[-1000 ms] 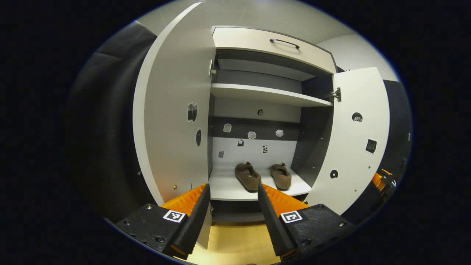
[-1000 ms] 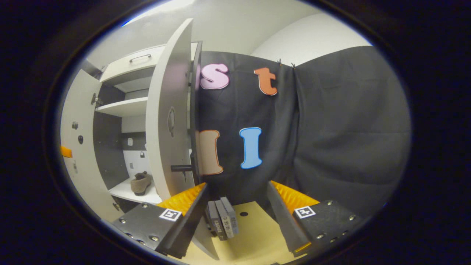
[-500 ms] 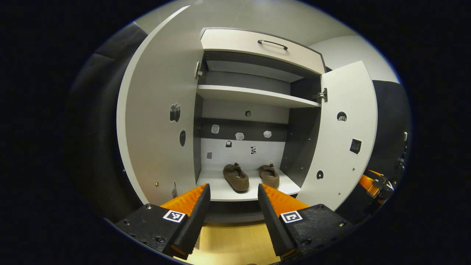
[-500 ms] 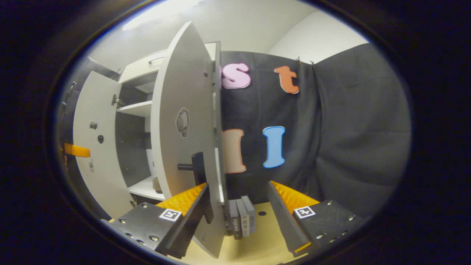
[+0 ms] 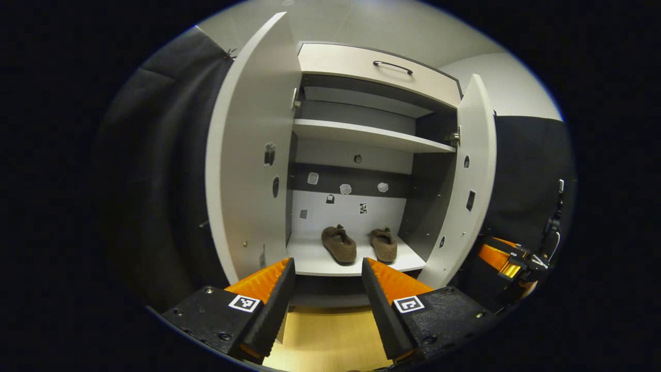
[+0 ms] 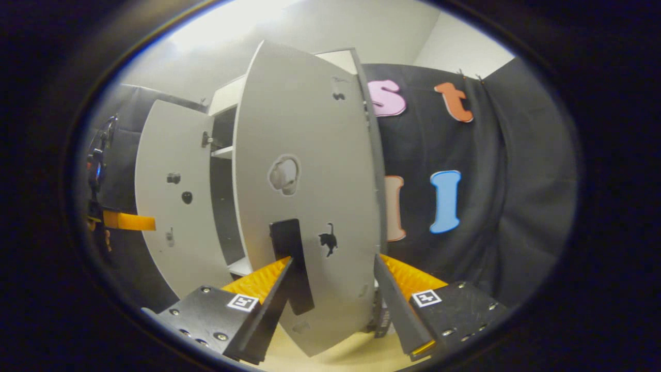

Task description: Grab one shoe with the right hand and put it into the shoe cabinet, grab the other shoe with the left hand and put it into the shoe cabinet; then close the right door with the right hand and the left door with the left hand.

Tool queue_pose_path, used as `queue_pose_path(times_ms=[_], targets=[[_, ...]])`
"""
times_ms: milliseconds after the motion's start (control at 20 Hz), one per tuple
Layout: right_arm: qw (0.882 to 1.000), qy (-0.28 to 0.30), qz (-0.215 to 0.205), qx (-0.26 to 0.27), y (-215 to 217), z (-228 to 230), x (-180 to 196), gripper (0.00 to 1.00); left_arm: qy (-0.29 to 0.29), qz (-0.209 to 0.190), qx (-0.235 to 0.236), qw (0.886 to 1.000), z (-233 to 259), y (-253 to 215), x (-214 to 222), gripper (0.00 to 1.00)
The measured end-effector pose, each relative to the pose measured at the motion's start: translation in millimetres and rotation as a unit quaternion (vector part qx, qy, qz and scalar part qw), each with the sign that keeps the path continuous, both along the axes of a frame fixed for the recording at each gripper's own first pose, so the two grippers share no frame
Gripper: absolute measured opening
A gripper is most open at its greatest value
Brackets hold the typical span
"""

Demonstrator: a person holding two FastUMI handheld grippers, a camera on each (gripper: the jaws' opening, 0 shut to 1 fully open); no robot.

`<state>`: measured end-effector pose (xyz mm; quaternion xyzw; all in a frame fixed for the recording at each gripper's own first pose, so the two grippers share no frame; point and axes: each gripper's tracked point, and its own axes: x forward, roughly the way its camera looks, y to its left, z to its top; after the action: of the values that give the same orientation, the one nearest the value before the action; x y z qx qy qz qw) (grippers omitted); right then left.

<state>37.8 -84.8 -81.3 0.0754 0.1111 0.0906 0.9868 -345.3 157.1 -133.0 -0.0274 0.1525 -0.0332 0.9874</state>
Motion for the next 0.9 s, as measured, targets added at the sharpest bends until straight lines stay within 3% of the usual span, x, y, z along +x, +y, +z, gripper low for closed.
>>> queue_pose_path(times_ms=[100, 150, 200, 250, 350, 650, 900], targets=[[1.0, 0.002, 0.016, 0.002, 20, -3, 10, 0.87, -0.008, 0.003, -0.003, 1.0, 8, 6, -9, 0.73], [1.0, 0.001, 0.022, 0.002, 28, -2, 14, 0.93, -0.012, 0.007, -0.004, 1.0, 11, 10, -13, 0.73], [1.0, 0.0, 0.028, 0.005, 37, -3, 18, 0.87, -0.015, 0.012, -0.005, 1.0, 16, 15, -19, 0.84], [0.999, 0.0, 0.035, 0.008, 44, -2, 21, 0.93, -0.019, 0.018, -0.007, 1.0, 21, 21, -26, 0.79], [0.999, 0.002, 0.046, 0.011, 54, -3, 25, 0.93, -0.026, 0.033, -0.008, 0.999, 30, 33, -39, 0.79], [0.998, 0.01, 0.062, 0.015, 74, -11, 25, 0.93, -0.054, 0.105, 0.005, 0.993, 58, 93, -70, 0.79], [0.997, 0.016, 0.064, 0.032, 80, -14, 15, 0.93, -0.084, 0.179, 0.03, 0.98, 80, 156, -82, 0.79]])
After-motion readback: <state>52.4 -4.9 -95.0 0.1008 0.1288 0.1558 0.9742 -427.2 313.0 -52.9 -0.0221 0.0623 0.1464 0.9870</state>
